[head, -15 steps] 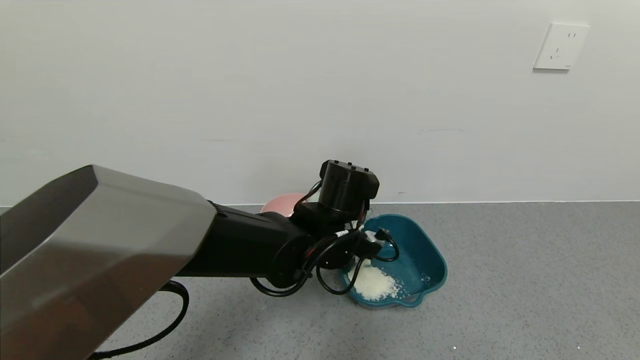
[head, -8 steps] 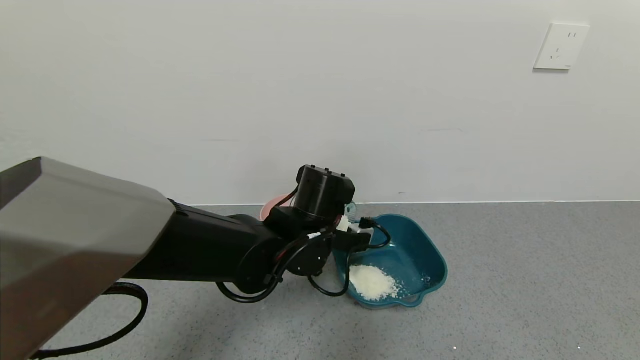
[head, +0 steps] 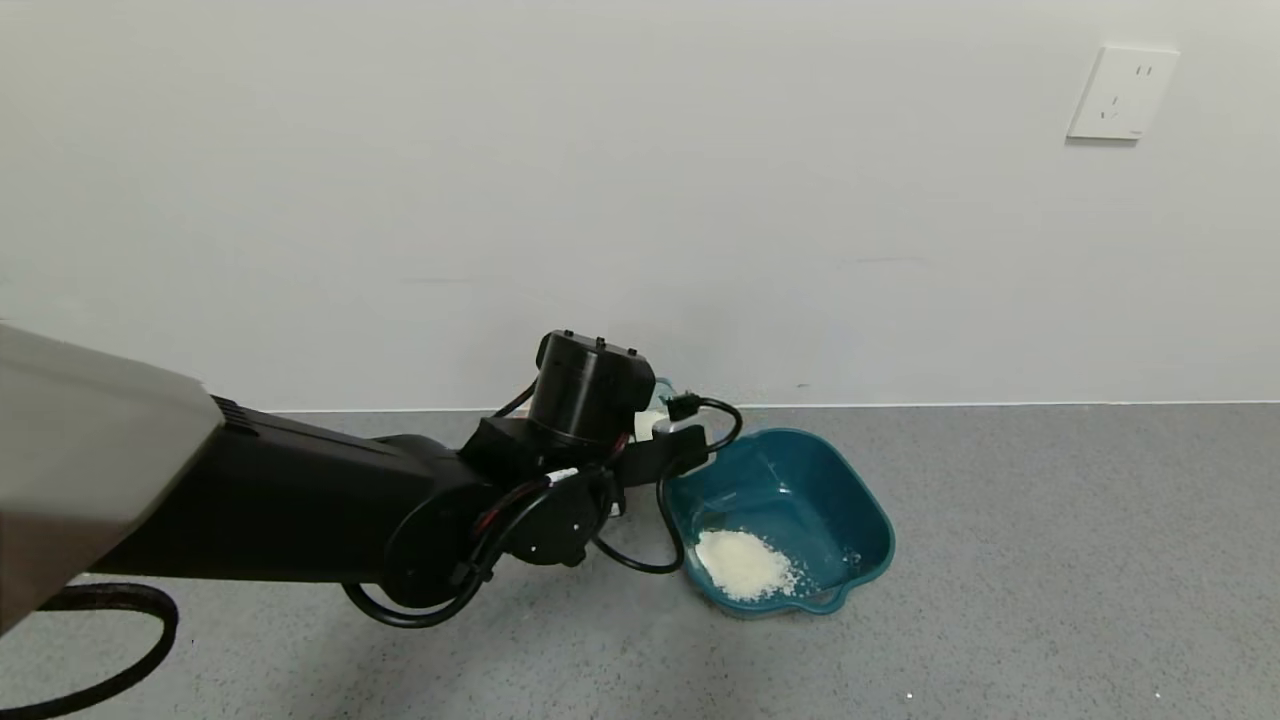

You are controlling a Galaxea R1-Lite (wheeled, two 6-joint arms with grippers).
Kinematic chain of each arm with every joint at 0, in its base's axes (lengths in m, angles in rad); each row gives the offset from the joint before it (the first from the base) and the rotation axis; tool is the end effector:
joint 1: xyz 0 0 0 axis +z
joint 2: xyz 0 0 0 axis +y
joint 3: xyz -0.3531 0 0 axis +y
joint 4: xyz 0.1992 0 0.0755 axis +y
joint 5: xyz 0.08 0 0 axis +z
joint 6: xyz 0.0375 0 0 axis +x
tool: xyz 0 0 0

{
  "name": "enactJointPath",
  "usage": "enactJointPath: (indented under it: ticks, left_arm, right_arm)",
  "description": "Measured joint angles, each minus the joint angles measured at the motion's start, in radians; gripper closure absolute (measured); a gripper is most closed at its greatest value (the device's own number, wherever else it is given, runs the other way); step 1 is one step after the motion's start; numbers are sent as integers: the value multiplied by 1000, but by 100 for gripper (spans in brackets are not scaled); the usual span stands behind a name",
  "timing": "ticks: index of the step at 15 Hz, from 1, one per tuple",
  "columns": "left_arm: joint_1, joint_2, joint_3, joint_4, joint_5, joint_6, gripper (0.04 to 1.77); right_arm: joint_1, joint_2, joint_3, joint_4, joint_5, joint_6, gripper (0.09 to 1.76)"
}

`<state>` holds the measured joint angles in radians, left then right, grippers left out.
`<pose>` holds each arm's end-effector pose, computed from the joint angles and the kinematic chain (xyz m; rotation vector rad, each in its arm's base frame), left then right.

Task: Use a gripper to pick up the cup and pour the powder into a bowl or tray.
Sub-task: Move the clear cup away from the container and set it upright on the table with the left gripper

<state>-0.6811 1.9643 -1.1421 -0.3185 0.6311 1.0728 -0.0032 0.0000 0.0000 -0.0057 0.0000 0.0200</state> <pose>0.3424 -0.2491 0.1783 1.3645 0.3433 -0.2655 -0.0364 0.0001 0.0762 0.0200 -0.0057 -0.0031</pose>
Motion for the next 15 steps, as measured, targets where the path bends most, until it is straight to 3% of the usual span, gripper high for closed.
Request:
enactJointPath:
  ticks: [3, 9, 15]
  left_arm:
    - [28, -47, 55, -1, -44, -239, 56]
    - [171, -156, 170, -15, -170, -568, 56]
    - [219, -217, 208, -15, -176, -874, 56]
  right_arm:
    - [0, 0, 0, 0, 0, 0, 14]
    - [0, 0, 0, 0, 0, 0, 14]
    - [0, 0, 0, 0, 0, 0, 14]
